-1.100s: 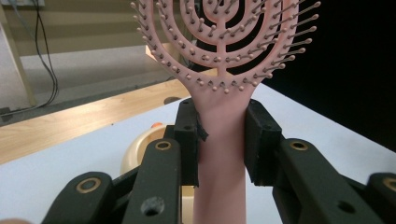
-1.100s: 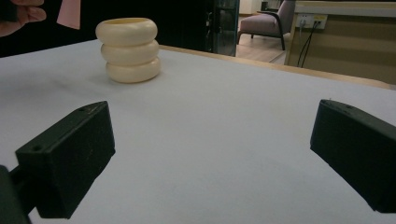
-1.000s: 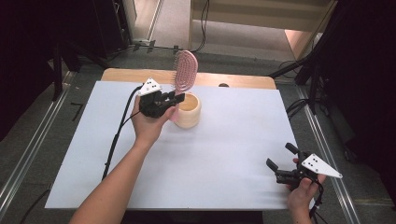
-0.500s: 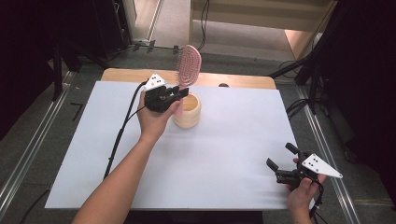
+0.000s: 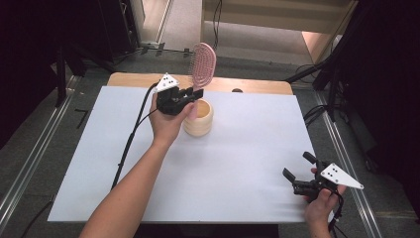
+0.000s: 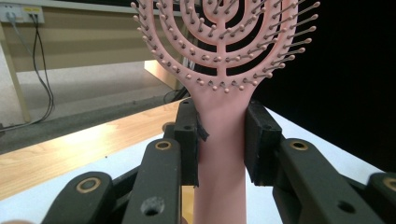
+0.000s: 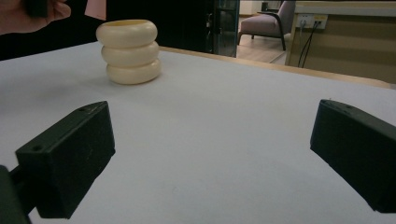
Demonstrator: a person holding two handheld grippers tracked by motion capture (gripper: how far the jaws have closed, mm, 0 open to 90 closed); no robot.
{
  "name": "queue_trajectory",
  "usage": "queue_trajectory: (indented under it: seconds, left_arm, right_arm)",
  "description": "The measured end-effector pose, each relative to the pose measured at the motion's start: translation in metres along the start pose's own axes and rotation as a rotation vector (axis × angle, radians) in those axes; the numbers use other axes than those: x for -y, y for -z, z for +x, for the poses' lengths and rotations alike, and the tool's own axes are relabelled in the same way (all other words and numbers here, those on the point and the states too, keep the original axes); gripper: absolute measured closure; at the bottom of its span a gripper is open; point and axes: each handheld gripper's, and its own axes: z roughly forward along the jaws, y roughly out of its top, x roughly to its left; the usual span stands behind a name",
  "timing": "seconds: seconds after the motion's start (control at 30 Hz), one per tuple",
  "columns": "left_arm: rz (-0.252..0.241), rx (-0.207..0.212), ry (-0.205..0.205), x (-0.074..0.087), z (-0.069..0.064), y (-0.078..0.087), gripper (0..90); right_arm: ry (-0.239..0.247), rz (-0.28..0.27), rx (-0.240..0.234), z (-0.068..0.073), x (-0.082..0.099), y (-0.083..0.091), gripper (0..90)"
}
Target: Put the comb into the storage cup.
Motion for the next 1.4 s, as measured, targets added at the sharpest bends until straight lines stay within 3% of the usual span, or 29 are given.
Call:
queue_trajectory:
  seconds: [0.23,0.43,0.63,1.4]
  left_arm:
    - [-0.019,0.004,0.019,0.002,0.005,-0.007,71.6]
    - [-0.042,-0.008,-0.022,0.003,0.007,-0.016,71.6]
    - [-0.053,-0.019,-0.018,0.005,0.009,-0.021,71.6]
    - [-0.032,-0.041,-0.029,0.026,0.017,-0.032,71.5]
  right_arm:
    - [0.0,-0.004,0.001,-0.001,0.0,0.0,0.0]
    - [-0.003,-0.007,-0.001,-0.001,0.0,0.001,0.0]
    - [0.001,-0.018,-0.002,-0.001,0.0,0.001,0.0]
    - [-0.003,-0.014,-0.006,-0.001,0.0,0.001,0.0]
